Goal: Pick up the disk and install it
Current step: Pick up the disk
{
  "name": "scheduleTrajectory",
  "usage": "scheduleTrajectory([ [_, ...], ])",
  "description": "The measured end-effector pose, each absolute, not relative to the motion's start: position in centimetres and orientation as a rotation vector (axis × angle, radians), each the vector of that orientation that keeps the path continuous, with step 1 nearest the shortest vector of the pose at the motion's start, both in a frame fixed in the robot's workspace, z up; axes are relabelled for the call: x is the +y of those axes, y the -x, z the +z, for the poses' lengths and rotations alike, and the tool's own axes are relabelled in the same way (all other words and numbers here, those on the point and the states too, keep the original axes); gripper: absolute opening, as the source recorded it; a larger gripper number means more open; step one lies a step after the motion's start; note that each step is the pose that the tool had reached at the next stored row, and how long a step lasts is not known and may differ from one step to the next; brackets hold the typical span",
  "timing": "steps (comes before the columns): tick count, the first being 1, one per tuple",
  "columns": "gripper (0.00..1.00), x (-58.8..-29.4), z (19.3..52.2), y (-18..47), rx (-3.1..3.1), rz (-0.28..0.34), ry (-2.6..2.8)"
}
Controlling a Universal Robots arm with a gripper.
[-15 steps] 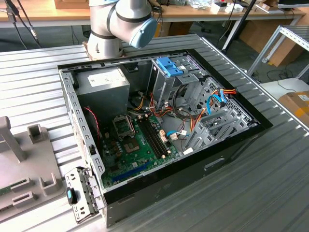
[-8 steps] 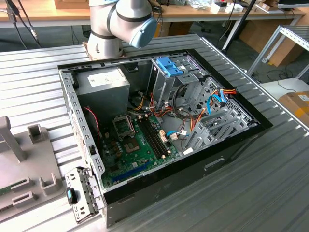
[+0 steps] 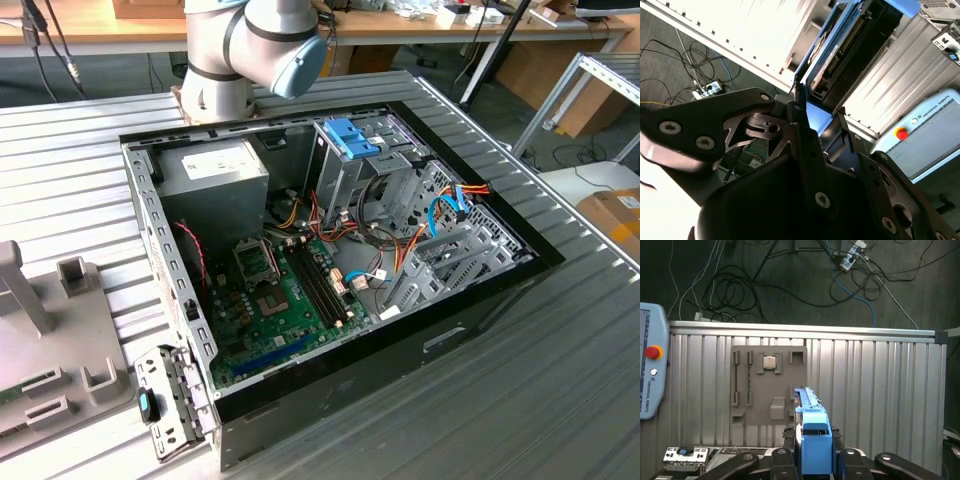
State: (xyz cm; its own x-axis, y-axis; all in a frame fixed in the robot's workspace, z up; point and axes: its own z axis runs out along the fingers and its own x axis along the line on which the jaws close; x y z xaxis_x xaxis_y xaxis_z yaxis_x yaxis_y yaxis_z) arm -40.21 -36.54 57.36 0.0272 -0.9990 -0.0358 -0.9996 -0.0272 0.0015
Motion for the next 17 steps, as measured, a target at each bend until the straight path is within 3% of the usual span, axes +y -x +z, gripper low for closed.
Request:
scheduleTrajectory([
  [17,0.36,-36.5,57.4,35.1,2.174,0.042,2.234],
])
